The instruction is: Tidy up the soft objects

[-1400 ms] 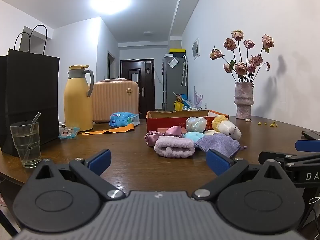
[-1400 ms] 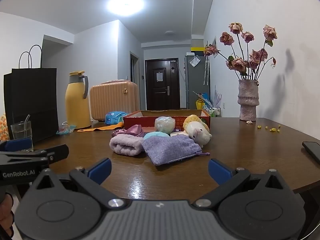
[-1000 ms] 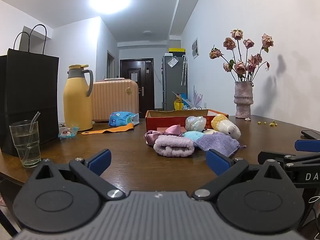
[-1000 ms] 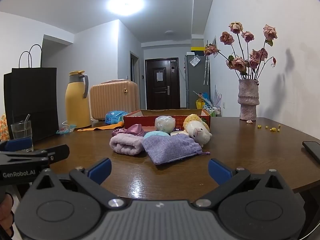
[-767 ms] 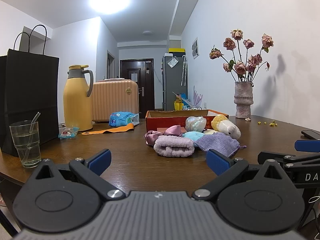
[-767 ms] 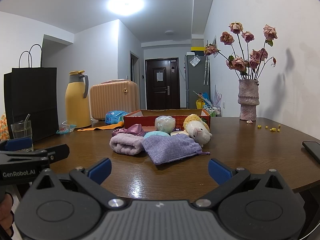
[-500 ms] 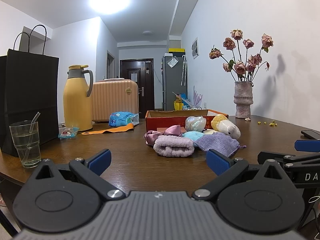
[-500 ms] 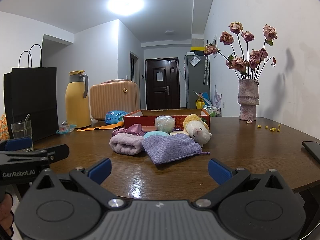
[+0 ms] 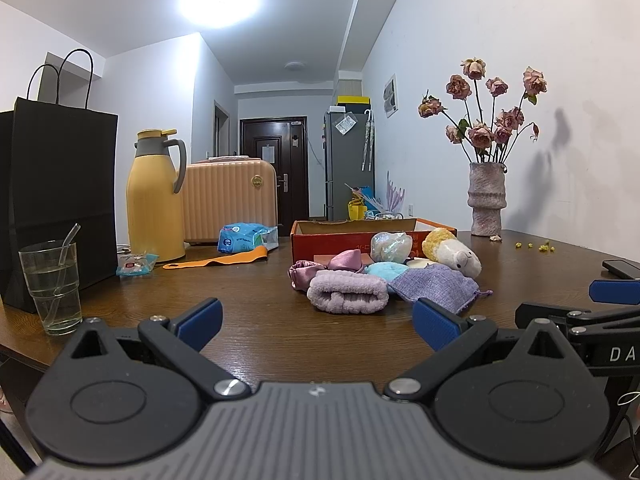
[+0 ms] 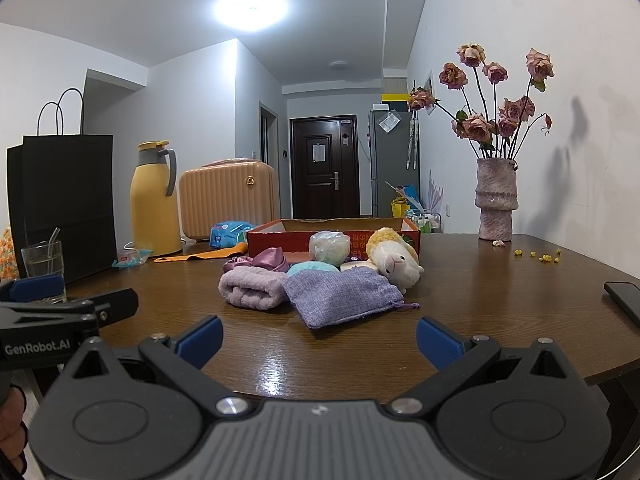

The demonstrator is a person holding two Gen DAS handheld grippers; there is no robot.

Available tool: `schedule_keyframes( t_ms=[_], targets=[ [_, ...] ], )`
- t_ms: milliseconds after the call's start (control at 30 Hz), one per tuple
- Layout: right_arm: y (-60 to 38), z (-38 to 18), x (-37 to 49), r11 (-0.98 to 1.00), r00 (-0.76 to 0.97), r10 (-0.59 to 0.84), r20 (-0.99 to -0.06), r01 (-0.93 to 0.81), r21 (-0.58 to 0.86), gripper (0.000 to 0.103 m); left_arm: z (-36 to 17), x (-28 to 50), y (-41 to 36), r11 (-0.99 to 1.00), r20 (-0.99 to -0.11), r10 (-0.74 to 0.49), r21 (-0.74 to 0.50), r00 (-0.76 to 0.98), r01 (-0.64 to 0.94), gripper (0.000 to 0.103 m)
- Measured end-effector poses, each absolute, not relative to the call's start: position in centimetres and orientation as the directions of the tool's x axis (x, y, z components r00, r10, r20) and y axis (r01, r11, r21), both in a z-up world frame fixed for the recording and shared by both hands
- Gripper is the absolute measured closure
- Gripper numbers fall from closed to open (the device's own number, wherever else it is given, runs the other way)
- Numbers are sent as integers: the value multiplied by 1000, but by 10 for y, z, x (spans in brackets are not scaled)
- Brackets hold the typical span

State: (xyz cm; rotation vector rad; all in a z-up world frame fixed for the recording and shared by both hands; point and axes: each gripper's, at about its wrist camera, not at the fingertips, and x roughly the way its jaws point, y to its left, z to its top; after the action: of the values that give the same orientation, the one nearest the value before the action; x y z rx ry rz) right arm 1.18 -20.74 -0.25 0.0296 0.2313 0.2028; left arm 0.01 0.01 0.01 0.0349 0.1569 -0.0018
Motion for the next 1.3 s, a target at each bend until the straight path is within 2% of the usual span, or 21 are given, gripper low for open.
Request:
schedule_keyframes(
  t_ms=[400,733,867,1033,1133,1200,1300],
  targets=[
    [-208,-4,12,979,953,202,-224,-194,57,0,-2,2,-1,999,-162,2,32,987,3,0],
    [-215,3,40,984,966,164,-198,-175,-39,0,6,42,9,1000,-177,5,18,984,-2,0],
    [-220,0,73,984,960,166,-226,-176,-24,0,2,76,6,999,-233,20,38,972,-12,0],
    [-227,2,115,977,933,212,-290,-210,37,0,3,112,6,1000,-328,-28,-9,944,27,0],
    [-230,9,139,964,908,264,-325,-243,104,11,6,129,3,999,-319,-31,9,947,36,0],
    [-224,14,152,945,884,325,-335,-293,143,28,9,143,7,999,-320,-31,14,947,38,0],
    [-205,13,170,902,832,430,-351,-389,185,43,10,173,20,999,-360,-32,-9,932,30,1]
  ],
)
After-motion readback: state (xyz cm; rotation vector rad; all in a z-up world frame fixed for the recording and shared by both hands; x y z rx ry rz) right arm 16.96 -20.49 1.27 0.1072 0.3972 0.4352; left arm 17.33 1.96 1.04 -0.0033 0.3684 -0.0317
